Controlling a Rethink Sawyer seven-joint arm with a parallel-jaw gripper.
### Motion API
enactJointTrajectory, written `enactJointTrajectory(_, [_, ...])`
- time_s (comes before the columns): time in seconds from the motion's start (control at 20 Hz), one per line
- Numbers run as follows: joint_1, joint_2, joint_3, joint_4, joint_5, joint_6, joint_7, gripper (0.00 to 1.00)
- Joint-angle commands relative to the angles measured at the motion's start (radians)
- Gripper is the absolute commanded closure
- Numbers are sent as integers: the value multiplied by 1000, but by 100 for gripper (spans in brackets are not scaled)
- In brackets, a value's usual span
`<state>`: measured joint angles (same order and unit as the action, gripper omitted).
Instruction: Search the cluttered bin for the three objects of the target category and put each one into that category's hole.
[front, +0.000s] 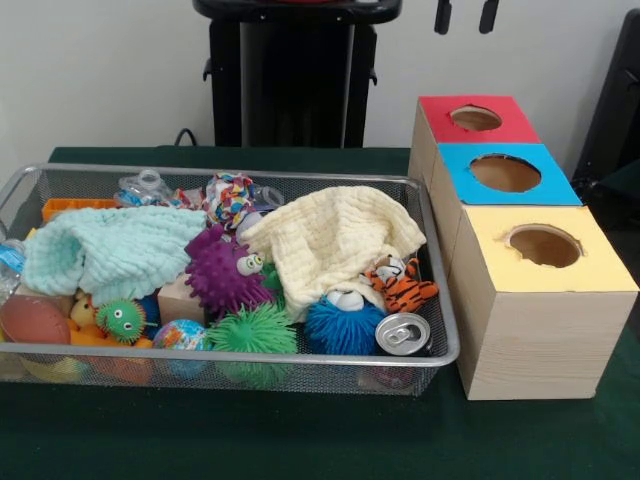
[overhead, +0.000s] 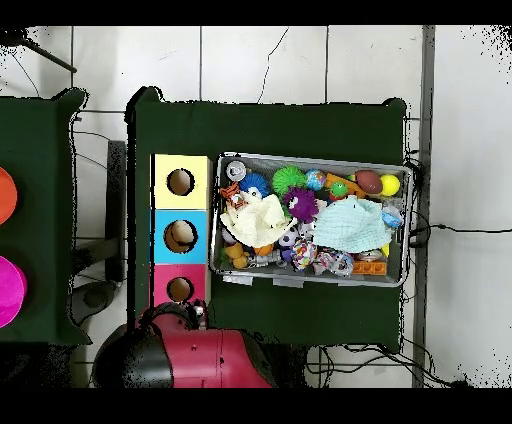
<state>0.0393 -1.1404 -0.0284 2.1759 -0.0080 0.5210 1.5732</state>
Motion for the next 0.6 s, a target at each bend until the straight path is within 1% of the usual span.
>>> enactJointTrajectory(0.05, [29, -14, -14, -122, 9, 203, 216, 0])
enactJointTrajectory(0.15, [45, -22, -14, -166, 17, 291, 240, 0])
enactJointTrajectory(0.3, [79, -64, -26, -244, 17, 479, 300, 0])
enactJointTrajectory(0.4, [94, -81, -33, -287, 9, 571, 327, 0])
enactJointTrajectory(0.45, [99, -82, -36, -303, 1, 593, 330, 0])
enactJointTrajectory(0.5, [100, -79, -38, -305, -6, 582, 326, 0])
enactJointTrajectory(0.6, [89, -61, -35, -269, -2, 499, 300, 0])
